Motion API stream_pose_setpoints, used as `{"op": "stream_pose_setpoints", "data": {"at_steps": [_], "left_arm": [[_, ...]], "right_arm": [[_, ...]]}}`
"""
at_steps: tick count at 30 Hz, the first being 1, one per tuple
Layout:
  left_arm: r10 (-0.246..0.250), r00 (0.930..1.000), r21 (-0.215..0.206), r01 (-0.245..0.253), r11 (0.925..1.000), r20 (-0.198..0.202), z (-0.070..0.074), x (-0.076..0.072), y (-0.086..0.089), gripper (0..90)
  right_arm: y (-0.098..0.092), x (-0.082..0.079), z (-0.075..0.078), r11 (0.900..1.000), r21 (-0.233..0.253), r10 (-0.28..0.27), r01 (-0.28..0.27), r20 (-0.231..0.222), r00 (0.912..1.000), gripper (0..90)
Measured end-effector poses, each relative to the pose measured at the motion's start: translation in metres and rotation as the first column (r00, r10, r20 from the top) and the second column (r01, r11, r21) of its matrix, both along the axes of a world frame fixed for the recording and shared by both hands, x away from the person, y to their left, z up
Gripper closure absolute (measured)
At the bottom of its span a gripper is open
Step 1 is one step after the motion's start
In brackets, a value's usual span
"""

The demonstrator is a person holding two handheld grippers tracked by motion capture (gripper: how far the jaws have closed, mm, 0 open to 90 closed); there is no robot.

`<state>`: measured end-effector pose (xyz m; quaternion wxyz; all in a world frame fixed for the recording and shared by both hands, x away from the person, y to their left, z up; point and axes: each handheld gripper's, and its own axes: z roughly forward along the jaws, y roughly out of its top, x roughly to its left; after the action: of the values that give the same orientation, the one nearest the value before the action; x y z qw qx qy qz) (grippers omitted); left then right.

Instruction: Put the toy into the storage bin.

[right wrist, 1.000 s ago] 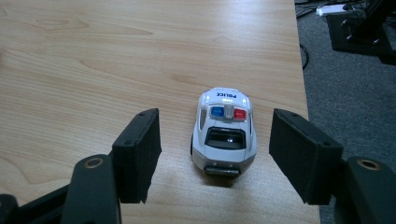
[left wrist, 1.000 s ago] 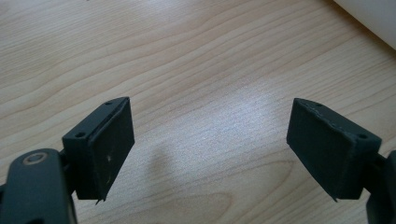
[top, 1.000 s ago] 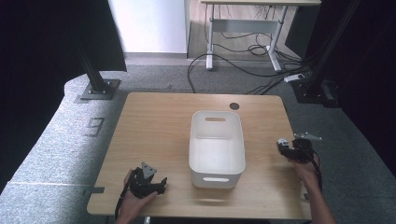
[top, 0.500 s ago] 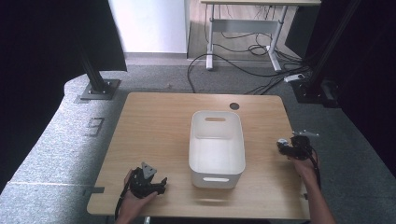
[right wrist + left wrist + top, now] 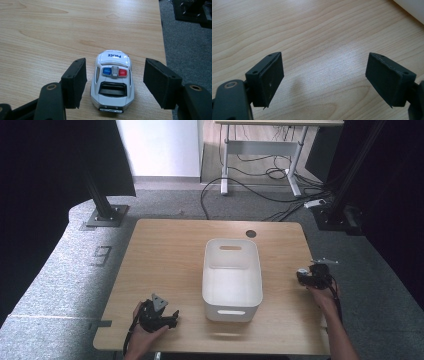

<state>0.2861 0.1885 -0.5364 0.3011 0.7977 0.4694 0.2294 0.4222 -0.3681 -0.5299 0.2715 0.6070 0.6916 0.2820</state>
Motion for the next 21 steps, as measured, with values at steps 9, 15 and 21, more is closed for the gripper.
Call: {"op": "stream_pose_setpoints", "data": {"at_steps": [9, 15, 21], "left_arm": [[0.001, 1.0000, 0.001, -0.001, 1.0000, 0.001, 0.000, 0.000, 0.000, 15.1], [0.001, 1.0000, 0.002, -0.001, 1.0000, 0.000, 0.000, 0.000, 0.000, 15.1], [0.001, 1.0000, 0.002, -0.001, 1.0000, 0.002, 0.000, 0.000, 0.000, 15.1]], "right_arm": [[0.001, 0.006, -0.006, 1.000, -0.016, -0.014, 0.014, -0.017, 0.9998, 34.6], [0.001, 0.010, -0.009, 1.000, -0.011, -0.022, 0.022, -0.025, 0.9994, 34.8], [0.003, 0.014, -0.009, 0.999, -0.013, -0.030, 0.029, -0.031, 0.9991, 37.2]]}}
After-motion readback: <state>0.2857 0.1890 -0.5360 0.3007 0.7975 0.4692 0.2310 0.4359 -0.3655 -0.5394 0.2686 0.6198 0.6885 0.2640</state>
